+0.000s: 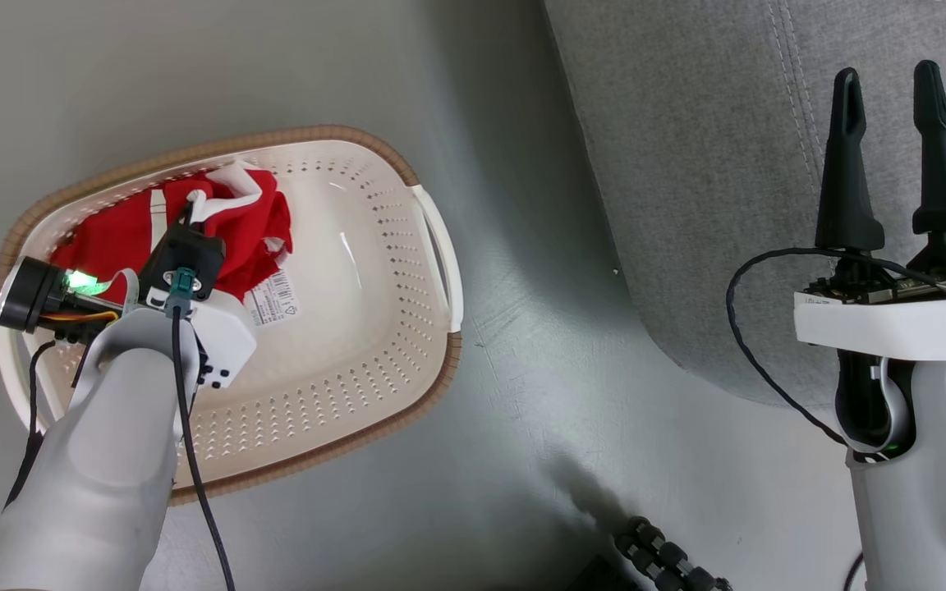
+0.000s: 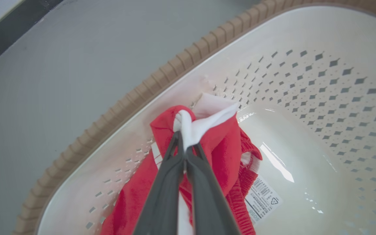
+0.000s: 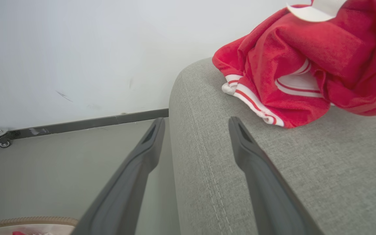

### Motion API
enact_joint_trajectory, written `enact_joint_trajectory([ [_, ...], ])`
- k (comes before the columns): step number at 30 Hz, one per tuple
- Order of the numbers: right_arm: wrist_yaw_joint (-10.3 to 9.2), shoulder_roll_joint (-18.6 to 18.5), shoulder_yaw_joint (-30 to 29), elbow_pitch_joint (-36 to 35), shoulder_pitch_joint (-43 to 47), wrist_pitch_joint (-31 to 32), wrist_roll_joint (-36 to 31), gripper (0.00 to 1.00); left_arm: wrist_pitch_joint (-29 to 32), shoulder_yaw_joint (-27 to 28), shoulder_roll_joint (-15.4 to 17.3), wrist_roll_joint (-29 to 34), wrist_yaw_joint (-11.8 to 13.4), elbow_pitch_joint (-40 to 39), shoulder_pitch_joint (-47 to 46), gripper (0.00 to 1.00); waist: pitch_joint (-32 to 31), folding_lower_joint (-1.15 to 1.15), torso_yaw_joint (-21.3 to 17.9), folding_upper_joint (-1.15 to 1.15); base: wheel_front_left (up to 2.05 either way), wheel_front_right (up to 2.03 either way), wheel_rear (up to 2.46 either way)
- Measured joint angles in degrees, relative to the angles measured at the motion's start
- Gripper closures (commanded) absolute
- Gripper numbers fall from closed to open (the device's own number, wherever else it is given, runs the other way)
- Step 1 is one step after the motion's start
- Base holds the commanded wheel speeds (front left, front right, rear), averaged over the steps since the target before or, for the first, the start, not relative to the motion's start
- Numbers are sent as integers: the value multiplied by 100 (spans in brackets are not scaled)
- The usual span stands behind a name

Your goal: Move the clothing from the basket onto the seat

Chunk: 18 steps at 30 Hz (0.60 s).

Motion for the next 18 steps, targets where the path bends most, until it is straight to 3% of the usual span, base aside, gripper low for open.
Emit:
enact_joint_trajectory([
  [18,0,-1,-126,-1,2,0,-131,0,-3,-136,27,-69,53,-1400,454,100,-278,0,359,0,0,0,0],
])
